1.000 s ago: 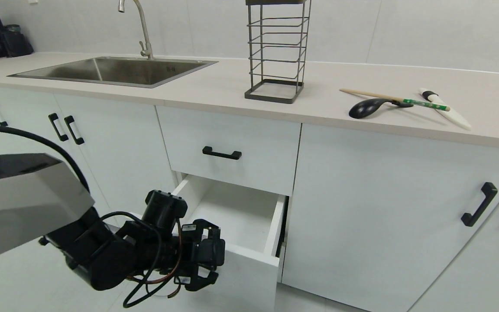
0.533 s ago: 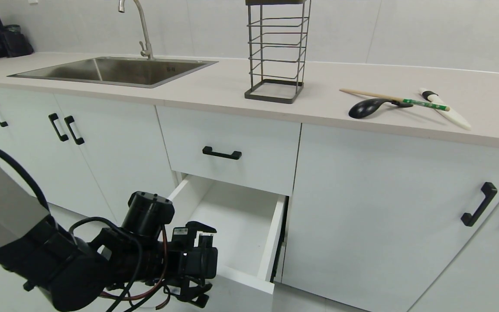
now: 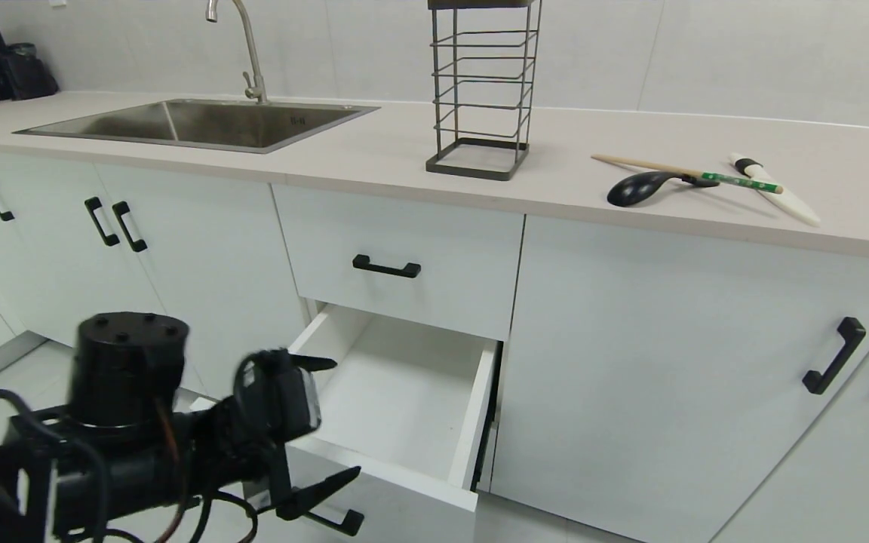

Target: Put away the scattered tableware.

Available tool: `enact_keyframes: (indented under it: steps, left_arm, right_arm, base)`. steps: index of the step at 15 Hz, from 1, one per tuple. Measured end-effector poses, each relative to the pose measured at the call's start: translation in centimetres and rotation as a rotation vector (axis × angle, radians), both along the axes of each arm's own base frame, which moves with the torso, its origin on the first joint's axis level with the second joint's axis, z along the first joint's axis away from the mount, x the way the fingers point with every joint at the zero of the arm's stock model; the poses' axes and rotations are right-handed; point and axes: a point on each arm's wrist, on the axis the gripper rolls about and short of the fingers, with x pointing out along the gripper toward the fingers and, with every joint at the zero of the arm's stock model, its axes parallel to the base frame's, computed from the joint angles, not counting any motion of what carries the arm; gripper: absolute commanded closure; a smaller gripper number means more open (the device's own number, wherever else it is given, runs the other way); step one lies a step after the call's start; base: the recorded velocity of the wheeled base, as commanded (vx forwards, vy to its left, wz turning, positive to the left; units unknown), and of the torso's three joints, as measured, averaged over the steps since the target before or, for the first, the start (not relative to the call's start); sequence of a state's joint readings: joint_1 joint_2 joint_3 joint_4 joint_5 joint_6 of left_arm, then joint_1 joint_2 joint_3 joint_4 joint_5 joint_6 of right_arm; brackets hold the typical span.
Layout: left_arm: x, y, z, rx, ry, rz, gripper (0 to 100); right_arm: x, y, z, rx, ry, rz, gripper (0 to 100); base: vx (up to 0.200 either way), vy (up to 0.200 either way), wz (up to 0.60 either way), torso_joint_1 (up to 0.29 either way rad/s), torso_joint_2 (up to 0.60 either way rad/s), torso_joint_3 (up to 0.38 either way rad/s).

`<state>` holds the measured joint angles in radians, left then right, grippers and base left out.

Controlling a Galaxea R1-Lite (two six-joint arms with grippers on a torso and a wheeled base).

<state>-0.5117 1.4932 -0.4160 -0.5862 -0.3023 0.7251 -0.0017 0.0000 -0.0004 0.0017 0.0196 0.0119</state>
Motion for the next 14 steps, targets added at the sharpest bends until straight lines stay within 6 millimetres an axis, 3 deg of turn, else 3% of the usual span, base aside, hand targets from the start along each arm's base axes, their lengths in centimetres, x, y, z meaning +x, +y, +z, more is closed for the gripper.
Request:
enact_keyframes:
  steps: [4,7,10,14]
  left_arm:
    - [-3.6,4.5,5.0,-0.419,0.043,0.263,0]
    - [-8.6,7.7,6.0,-0.569,-0.075,0.344,0]
    - [-14.2,9.6,4.6,-0.662,-0.212,0.381,0]
    - [-18.8,10.5,-0.5,-0.691,-0.218,0.509,0]
  right_arm:
    - [0.0,0.0,0.0,0.0,0.0,0.0,100]
    - [0.0,0.0,0.0,0.0,0.0,0.0,100]
    - [0.0,0.0,0.0,-0.001,0.0,0.0,100]
    - [0.0,0.0,0.0,0.0,0.0,0.0,100]
  base:
    - [0.0,0.0,0.0,0.0,0.0,0.0]
    - [0.0,0.0,0.0,0.0,0.0,0.0]
    - [0.0,0.0,0.0,0.0,0.0,0.0]
    - [0.0,0.0,0.0,0.0,0.0,0.0]
